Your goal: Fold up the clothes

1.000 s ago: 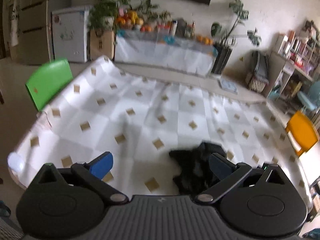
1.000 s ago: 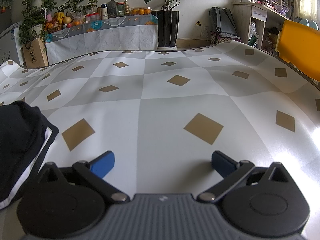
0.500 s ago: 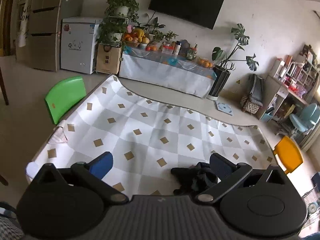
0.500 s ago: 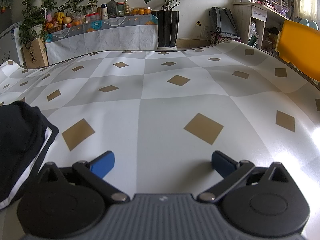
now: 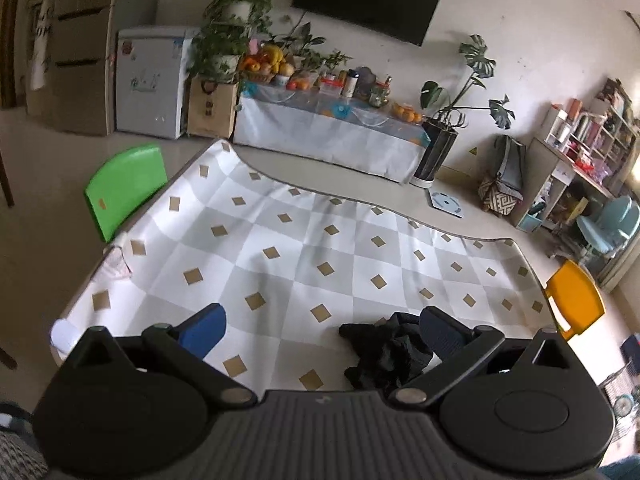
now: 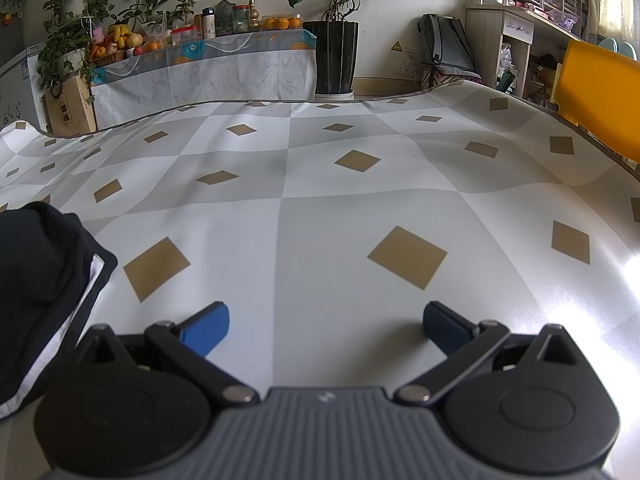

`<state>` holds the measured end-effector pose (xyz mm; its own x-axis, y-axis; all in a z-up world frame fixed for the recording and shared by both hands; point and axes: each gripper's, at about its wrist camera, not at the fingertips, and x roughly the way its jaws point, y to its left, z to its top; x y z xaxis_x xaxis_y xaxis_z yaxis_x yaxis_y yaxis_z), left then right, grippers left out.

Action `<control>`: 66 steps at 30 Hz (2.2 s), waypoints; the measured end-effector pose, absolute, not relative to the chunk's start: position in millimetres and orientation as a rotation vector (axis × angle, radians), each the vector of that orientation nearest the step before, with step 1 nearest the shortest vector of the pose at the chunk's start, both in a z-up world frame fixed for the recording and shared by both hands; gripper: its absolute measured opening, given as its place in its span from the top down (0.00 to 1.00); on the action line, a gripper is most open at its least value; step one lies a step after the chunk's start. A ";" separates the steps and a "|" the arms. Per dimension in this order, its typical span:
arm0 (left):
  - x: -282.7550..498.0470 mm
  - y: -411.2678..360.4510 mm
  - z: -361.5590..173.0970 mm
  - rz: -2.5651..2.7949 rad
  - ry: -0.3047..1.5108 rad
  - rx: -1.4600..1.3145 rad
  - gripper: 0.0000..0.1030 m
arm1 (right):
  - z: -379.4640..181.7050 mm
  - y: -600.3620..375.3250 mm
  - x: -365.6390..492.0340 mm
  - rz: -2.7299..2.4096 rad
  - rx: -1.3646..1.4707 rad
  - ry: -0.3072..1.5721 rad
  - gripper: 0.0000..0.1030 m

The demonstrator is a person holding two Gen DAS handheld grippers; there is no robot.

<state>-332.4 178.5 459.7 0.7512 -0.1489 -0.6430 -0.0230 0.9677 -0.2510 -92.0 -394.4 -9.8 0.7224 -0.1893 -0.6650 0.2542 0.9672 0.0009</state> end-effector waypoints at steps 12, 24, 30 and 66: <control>-379.2 228.6 533.2 0.061 0.607 -0.185 0.00 | -9.8 -394.4 -92.0 -0.245 0.094 0.724 0.00; -353.1 248.8 515.4 0.075 0.584 -0.314 0.00 | -9.7 -394.4 -92.0 -0.245 0.094 0.724 0.00; -318.7 186.5 470.9 -0.087 0.657 -0.320 0.00 | -9.8 -394.4 -92.0 -0.245 0.095 0.724 0.00; -126.3 -9.4 138.2 -0.021 0.992 -0.064 0.00 | -5.7 -379.6 -106.2 -0.288 0.118 0.766 0.00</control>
<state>-126.3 -9.4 138.2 0.5473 -0.0465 -0.8357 -0.0119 0.9979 -0.0632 -106.2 -379.6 -5.7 0.6841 -0.2132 -0.6975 0.2987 0.9544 0.0013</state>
